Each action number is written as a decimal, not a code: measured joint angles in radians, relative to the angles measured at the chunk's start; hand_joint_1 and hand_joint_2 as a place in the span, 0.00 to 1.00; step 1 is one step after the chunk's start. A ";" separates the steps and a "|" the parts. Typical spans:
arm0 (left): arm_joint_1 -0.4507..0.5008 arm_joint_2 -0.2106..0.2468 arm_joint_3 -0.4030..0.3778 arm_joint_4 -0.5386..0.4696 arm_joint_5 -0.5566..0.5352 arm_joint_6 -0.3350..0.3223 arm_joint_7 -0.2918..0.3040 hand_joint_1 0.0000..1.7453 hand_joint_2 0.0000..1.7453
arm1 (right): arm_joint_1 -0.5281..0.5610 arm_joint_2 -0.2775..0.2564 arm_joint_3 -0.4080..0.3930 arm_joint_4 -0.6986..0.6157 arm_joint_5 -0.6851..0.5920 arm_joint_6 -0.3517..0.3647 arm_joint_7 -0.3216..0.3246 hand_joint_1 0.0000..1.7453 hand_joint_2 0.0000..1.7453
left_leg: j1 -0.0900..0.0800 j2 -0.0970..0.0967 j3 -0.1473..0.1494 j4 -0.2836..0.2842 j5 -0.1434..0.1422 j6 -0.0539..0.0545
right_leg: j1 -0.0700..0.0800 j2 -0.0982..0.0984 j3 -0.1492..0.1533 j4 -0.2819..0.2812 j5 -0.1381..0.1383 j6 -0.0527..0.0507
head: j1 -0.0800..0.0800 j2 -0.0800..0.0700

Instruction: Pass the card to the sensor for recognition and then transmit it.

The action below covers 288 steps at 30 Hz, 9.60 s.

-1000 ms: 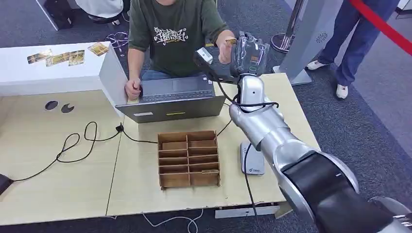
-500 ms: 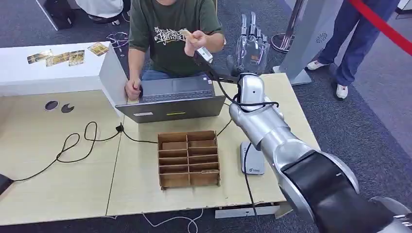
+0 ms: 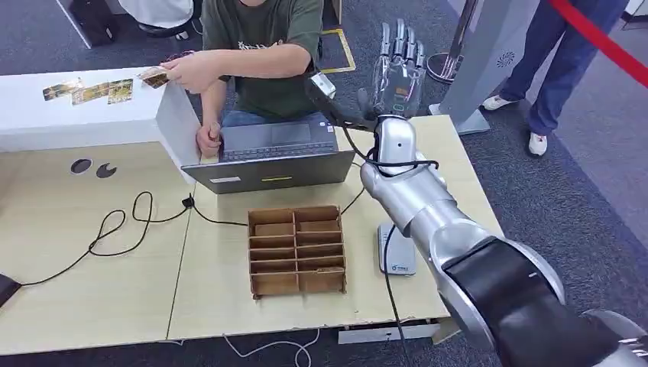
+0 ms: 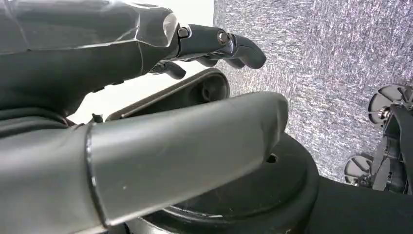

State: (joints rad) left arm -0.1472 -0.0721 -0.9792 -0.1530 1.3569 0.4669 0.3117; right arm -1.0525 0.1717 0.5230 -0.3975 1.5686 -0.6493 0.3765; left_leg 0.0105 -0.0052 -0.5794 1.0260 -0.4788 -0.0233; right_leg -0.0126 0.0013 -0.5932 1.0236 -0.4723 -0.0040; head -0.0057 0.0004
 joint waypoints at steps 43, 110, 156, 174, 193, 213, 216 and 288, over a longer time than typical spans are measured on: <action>0.023 0.016 0.000 0.000 0.120 -0.006 -0.031 0.00 0.00 | 0.332 -0.125 -0.165 -0.520 -0.059 0.000 -0.089 0.00 1.00 | 0.000 0.000 0.000 0.000 0.000 0.000 | 0.000 0.000 0.000 0.000 0.000 0.000 | 0.000 0.000; 0.046 0.019 0.122 0.000 0.209 -0.003 -0.042 0.00 0.00 | 1.094 -0.200 -0.164 -1.173 -0.046 0.092 -0.081 0.00 1.00 | 0.000 0.000 -0.001 0.000 -0.001 0.001 | 0.000 0.000 0.000 -0.001 -0.001 0.001 | 0.000 0.000; 0.053 0.025 0.169 0.000 0.207 -0.019 -0.040 0.00 0.00 | 1.155 -0.638 -0.021 -1.372 -0.363 0.429 -0.129 0.00 1.00 | 0.000 0.000 -0.001 0.000 -0.002 0.001 | 0.000 0.000 0.000 -0.001 -0.001 0.001 | 0.000 0.000; 0.053 0.025 0.169 0.000 0.195 -0.018 -0.040 0.00 0.00 | 1.065 -0.536 0.130 -1.214 -0.423 0.435 -0.043 0.00 1.00 | 0.000 0.000 -0.001 0.000 -0.002 0.001 | 0.000 -0.001 0.000 -0.001 -0.001 0.001 | 0.000 0.000; 0.053 0.026 0.170 0.000 0.179 -0.019 -0.032 0.00 0.00 | 1.033 -0.407 0.227 -1.053 -0.427 0.384 -0.009 0.00 1.00 | 0.000 0.000 -0.001 0.000 -0.002 0.001 | 0.000 -0.001 0.000 -0.001 -0.001 0.001 | 0.000 0.000; 0.053 0.034 0.189 0.000 0.173 -0.019 -0.031 0.00 0.00 | 1.029 -0.399 0.261 -1.145 -0.545 0.319 -0.079 0.00 1.00 | 0.000 0.000 -0.001 0.000 -0.002 0.001 | 0.000 0.000 0.000 -0.001 -0.001 0.001 | 0.000 0.000; 0.053 0.034 0.189 0.000 0.164 -0.019 -0.031 0.00 0.00 | 1.007 -0.374 0.277 -1.125 -0.545 0.311 -0.095 0.00 1.00 | 0.000 0.000 -0.001 0.000 -0.001 0.001 | 0.000 0.000 0.000 -0.001 -0.001 0.001 | 0.000 0.000; 0.053 0.040 0.189 0.000 0.139 -0.026 -0.027 0.00 0.00 | 0.789 -0.450 0.497 -0.959 -0.351 0.417 -0.034 0.00 1.00 | 0.000 0.000 -0.001 0.000 -0.001 0.001 | 0.000 0.000 0.000 -0.001 -0.001 0.001 | 0.000 0.000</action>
State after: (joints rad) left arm -0.0943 -0.0320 -0.7904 -0.1530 1.4961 0.4406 0.2846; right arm -0.2636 -0.2781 1.0197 -1.3570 1.2181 -0.2319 0.3430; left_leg 0.0104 -0.0048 -0.5803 1.0255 -0.4801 -0.0225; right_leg -0.0127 0.0009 -0.5934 1.0226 -0.4736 -0.0030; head -0.0057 0.0004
